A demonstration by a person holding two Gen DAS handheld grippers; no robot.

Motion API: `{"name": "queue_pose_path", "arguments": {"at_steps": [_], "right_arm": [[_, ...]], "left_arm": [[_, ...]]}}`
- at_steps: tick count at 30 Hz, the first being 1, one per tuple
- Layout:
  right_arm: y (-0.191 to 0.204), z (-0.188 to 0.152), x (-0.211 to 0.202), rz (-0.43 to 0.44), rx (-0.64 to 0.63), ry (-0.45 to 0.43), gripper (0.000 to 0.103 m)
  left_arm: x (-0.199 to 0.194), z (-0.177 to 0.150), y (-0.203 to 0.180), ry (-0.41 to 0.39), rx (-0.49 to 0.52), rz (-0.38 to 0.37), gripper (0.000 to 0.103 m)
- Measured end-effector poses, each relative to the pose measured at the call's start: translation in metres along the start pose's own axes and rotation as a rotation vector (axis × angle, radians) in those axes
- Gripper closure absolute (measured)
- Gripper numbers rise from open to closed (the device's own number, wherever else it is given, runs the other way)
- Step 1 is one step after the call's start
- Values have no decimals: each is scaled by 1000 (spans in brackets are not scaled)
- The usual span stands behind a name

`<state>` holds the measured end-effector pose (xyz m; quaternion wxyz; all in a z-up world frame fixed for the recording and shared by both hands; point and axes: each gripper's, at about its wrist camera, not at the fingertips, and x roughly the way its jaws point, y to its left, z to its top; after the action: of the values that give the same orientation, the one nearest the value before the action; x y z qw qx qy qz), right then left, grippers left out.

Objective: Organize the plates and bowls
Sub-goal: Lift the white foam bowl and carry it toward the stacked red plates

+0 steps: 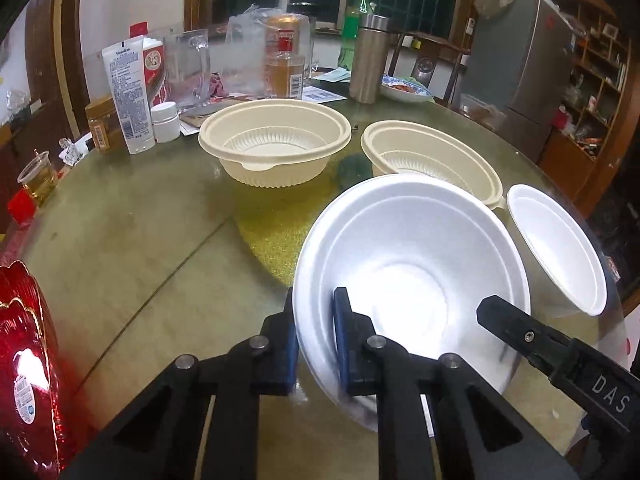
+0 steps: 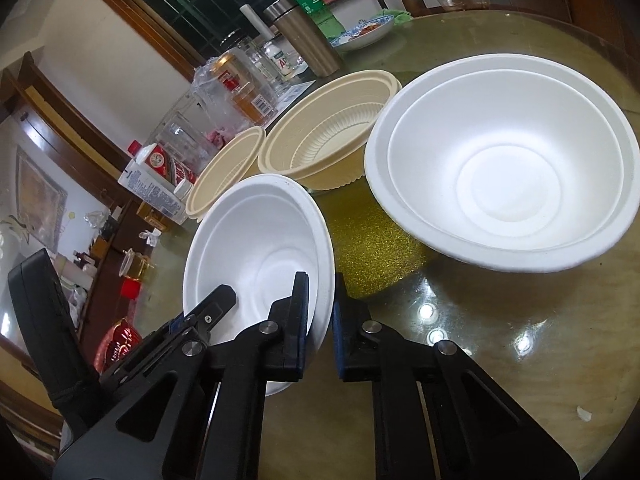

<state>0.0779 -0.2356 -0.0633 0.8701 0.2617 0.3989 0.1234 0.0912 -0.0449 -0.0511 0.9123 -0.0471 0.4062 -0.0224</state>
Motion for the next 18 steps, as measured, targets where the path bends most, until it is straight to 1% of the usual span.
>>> {"name": "queue_pose_path", "arguments": {"at_steps": [10, 18], "right_arm": [[4, -1, 0, -5, -17, 5, 93], [8, -2, -3, -6, -40, -13, 93]], "left_arm": [[-1, -1, -1, -1, 3, 4, 89], [-5, -2, 0, -21, 5, 5, 89]]}}
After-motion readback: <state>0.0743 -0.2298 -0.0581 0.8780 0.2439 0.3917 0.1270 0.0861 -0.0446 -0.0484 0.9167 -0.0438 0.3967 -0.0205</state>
